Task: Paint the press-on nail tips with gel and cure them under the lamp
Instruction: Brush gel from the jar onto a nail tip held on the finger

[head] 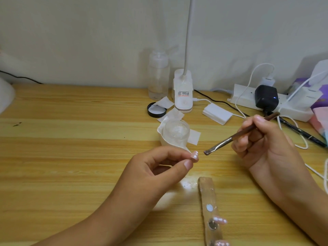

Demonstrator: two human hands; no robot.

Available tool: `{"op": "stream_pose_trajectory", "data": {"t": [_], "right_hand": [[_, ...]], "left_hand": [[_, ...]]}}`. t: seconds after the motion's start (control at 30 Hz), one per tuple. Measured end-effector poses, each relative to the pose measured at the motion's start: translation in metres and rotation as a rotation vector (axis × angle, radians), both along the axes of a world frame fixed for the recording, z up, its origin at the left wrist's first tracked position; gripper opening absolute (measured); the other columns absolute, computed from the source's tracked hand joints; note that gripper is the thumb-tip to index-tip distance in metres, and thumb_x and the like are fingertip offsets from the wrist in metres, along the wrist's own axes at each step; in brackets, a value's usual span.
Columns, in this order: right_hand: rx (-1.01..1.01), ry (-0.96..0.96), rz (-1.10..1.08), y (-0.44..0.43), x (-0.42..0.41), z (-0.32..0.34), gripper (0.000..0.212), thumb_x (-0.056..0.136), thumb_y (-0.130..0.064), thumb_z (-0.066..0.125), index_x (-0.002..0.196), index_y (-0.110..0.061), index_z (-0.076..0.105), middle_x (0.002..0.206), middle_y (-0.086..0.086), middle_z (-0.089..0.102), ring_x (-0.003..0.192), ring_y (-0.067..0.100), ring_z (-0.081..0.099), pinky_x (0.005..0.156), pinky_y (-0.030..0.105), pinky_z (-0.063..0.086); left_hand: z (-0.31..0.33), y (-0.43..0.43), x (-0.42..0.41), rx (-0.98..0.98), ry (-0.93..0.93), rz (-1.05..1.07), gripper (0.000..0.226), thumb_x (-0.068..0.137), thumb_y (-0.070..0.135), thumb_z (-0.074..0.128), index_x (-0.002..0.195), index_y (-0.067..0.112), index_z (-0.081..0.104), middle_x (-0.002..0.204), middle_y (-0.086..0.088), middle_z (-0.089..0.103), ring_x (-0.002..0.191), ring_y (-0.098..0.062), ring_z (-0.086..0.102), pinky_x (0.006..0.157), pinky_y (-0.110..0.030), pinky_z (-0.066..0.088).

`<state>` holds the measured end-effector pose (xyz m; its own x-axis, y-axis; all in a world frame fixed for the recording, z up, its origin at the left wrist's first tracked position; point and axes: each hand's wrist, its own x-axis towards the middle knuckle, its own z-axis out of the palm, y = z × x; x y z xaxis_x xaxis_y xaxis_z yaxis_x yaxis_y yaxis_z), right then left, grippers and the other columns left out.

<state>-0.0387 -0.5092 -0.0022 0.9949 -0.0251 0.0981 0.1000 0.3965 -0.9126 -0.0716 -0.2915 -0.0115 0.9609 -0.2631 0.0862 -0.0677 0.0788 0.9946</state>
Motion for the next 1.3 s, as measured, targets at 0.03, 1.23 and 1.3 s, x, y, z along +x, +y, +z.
{"op": "stream_pose_trajectory", "data": {"t": [0.03,1.23,1.3], "right_hand": [[0.012,0.001,-0.001,0.0000,0.0003,0.0001,0.024,0.088,-0.030,0.055,0.070,-0.022,0.070,0.068,-0.005,0.057,0.058,0.006,0.055,0.058,0.018,0.049],[-0.051,-0.033,-0.068,0.0009,-0.0015,0.0000,0.025,0.087,-0.029,0.057,0.069,-0.024,0.073,0.063,-0.004,0.061,0.059,0.007,0.059,0.059,0.018,0.051],[-0.031,-0.041,-0.032,0.0001,-0.0009,-0.0012,0.026,0.091,-0.028,0.058,0.071,-0.023,0.073,0.064,-0.004,0.061,0.059,0.006,0.059,0.059,0.018,0.051]], "left_hand": [[0.0003,0.0001,-0.0002,0.005,0.002,0.000,0.012,0.074,0.032,0.074,0.086,0.031,0.077,0.093,0.009,0.075,0.090,-0.005,0.069,0.073,-0.009,0.048],[0.0028,-0.0007,-0.0001,-0.023,0.039,-0.017,0.006,0.073,0.027,0.078,0.079,0.026,0.077,0.087,0.007,0.077,0.085,0.000,0.070,0.068,-0.007,0.048],[0.0031,-0.0013,-0.0006,-0.044,0.035,-0.016,0.006,0.074,0.027,0.078,0.079,0.026,0.077,0.087,0.006,0.077,0.087,-0.001,0.071,0.070,-0.007,0.048]]}}
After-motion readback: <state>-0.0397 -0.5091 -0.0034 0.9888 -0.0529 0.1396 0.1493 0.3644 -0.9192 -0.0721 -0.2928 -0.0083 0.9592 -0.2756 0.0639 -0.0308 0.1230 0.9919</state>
